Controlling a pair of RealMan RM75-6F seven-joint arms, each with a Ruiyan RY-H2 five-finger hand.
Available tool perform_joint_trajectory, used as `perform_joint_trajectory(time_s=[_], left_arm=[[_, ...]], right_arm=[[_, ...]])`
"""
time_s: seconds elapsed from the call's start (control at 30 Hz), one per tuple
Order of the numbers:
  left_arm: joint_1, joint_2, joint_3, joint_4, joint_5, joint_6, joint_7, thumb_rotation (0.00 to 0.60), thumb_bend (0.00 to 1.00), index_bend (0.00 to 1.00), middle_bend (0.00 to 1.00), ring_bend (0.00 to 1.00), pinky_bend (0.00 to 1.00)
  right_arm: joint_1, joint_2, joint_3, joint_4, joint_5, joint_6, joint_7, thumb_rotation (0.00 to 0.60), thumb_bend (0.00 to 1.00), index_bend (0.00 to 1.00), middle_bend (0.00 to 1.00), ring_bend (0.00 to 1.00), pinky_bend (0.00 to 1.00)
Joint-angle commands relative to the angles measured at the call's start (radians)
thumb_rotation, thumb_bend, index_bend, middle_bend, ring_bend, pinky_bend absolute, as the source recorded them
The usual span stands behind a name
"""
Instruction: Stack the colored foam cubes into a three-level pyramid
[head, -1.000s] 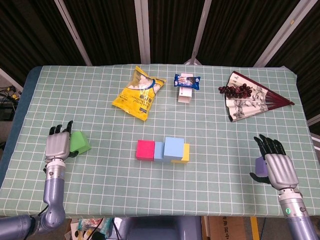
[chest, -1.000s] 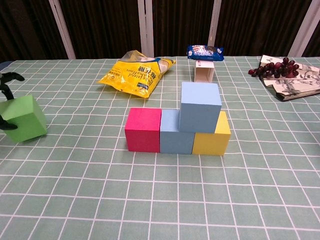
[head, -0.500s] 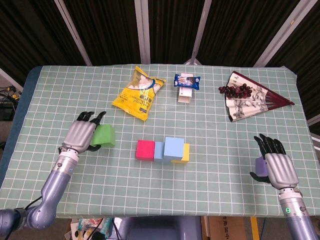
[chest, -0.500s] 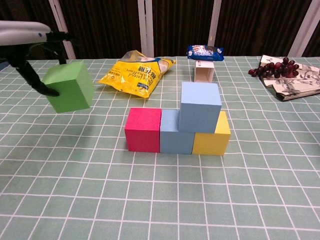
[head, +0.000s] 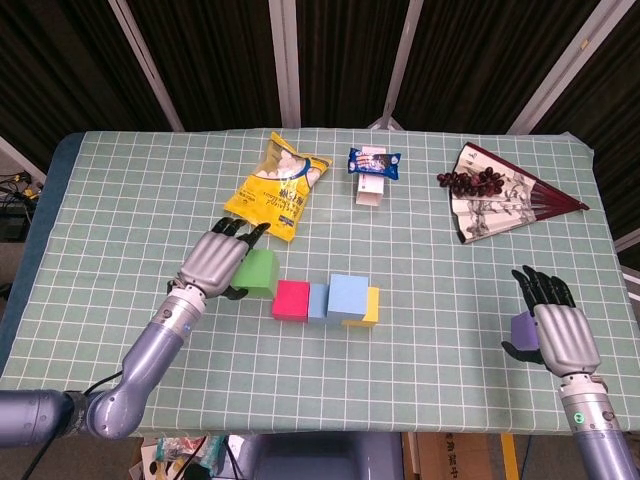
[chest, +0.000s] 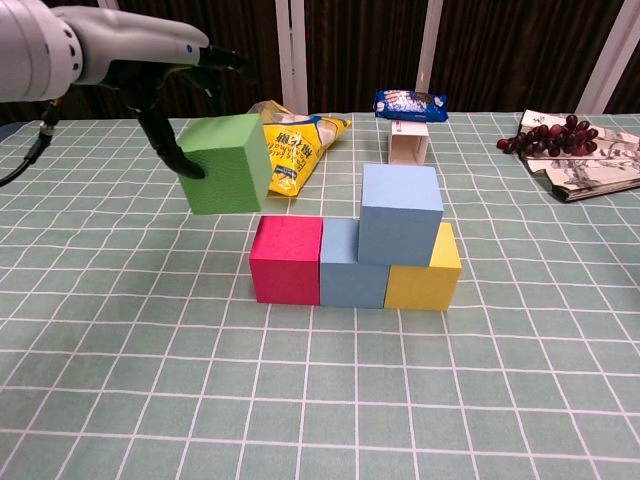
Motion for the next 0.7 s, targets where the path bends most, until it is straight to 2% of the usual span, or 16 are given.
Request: perform_joint_trajectory(time_s=[0.03, 0.33, 0.7], left_arm=[[-0.035, -0.016, 0.000, -0.001, -0.027, 0.005, 0.025, 0.600, 0.34, 0.05, 0.39, 0.10, 0.10], [-0.140, -0.056, 0.026, -0.002, -0.131, 0.059, 0.113, 0.600, 0.34, 0.04, 0.39, 0.10, 0.10], [-0.232, -0.106, 0.026, 0.000, -0.241, 0.133, 0.171, 0.600, 0.34, 0.04, 0.39, 0.10, 0.10]], right_arm=[[0.000, 0.000, 0.000, 0.001, 0.001, -0.002, 0.002, 0.600, 0.19, 0.00, 0.00, 0.00, 0.00], [0.000, 0.004, 0.003, -0.003, 0.000, -0.010, 0.014, 0.600, 0.20, 0.00, 0.00, 0.00, 0.00], [-0.002, 0.008, 0.006, -0.009, -0.004, -0.015, 0.030, 0.600, 0.20, 0.00, 0.00, 0.00, 0.00]])
